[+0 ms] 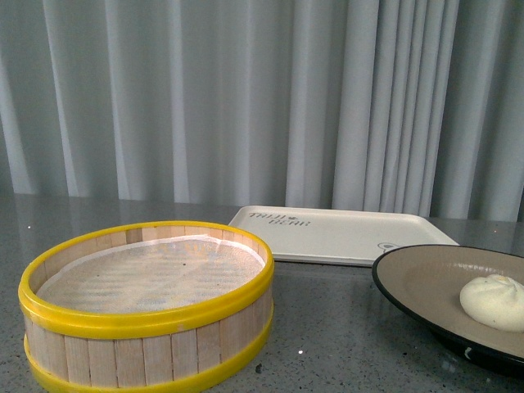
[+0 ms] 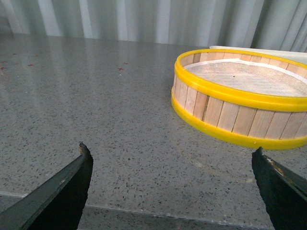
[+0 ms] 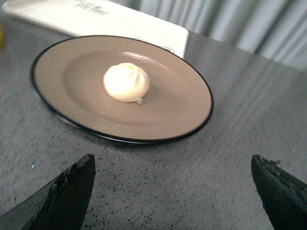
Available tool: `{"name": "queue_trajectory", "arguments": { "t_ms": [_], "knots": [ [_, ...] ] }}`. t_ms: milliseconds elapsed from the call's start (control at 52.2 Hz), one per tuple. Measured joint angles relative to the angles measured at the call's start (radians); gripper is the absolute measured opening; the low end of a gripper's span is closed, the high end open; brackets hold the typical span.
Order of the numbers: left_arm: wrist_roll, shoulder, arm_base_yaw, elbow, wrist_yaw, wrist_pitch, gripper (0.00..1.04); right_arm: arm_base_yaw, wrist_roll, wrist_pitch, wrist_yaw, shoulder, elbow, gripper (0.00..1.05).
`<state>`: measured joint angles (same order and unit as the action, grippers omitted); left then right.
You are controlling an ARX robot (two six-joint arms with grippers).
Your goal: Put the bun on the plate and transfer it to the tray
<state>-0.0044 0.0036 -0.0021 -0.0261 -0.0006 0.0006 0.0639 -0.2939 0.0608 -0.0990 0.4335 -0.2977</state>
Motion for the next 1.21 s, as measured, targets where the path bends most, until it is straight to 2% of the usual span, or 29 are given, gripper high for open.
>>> {"name": "queue_trajectory", "arguments": {
  "t_ms": [57,153,249,326,421,575,670,785,1207],
  "knots": [
    [0.0,0.0,0.0,0.0,0.0,0.0,0.98,0.039,-0.252,0.102,-0.114,0.064,-0.084,0.96],
    [0.0,0.0,0.0,0.0,0.001,0.0,0.98,0.06,-0.558,0.158,-0.135,0.163,-0.161,0.96],
    [0.0,0.0,0.0,0.0,0.0,0.0,0.98,0.055,-0.715,0.179,-0.137,0.235,-0.202,0.96],
    [0.0,0.0,0.0,0.0,0.0,0.0,0.98,0.038,-0.827,0.205,-0.179,0.282,-0.23,0.96],
    [0.0,0.0,0.0,0.0,0.0,0.0,0.98,-0.002,-0.939,0.139,-0.182,0.36,-0.255,0.96],
    [0.0,0.0,0.0,0.0,0.0,0.0,0.98,-0.054,-1.036,0.121,-0.175,0.463,-0.288,0.96],
    [0.0,0.0,0.0,0.0,0.0,0.0,0.98,-0.07,-1.101,0.18,-0.246,0.508,-0.311,0.96],
    [0.0,0.0,0.0,0.0,0.0,0.0,0.98,-0.082,-1.169,0.177,-0.241,0.556,-0.315,0.96],
    [0.0,0.0,0.0,0.0,0.0,0.0,0.98,-0.106,-1.194,0.117,-0.227,0.716,-0.387,0.96]
  ]
}}
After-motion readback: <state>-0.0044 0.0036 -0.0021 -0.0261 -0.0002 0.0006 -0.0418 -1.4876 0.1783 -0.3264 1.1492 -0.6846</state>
